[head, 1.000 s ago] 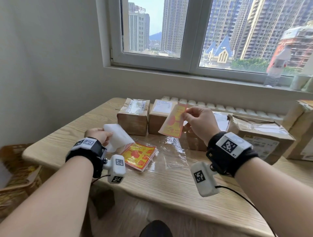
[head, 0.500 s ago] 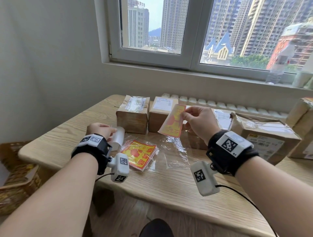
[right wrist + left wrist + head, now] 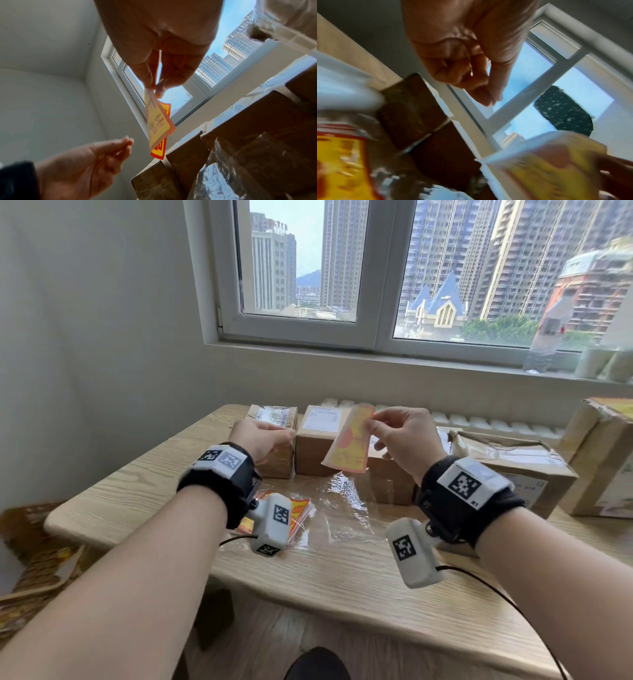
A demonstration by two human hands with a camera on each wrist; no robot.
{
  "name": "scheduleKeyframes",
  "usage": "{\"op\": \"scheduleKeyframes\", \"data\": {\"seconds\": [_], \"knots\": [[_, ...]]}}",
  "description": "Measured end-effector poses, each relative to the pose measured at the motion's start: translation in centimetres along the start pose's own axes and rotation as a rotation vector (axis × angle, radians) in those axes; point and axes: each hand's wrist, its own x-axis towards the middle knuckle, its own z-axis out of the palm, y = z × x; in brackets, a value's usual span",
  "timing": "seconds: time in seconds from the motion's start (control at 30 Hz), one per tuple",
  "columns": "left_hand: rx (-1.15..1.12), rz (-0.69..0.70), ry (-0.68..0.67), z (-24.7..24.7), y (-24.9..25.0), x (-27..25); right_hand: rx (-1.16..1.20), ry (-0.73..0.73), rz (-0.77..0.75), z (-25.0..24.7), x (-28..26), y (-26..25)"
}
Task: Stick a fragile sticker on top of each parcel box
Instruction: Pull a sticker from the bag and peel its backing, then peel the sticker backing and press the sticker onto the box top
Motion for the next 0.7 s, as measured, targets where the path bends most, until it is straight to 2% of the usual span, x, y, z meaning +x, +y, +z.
{"op": "scheduleKeyframes", "data": {"seconds": [0.1,0.33,0.7], "knots": [[-0.109,0.002,-0.209,2.1,3.8,-1.3,-0.023,0.018,-0.037,-0.6,-0.2,-0.4],[-0.179,-0.075,-0.324,4.8,7.5,-2.9,-0.104,-0.007,-0.124,-1.8,-1.4,-0.5],[-0.265,-0.071,-0.279,5.2,8.0,-3.7,-0.202,-0.066,-0.208,-2.6,-2.3,-1.0]]}}
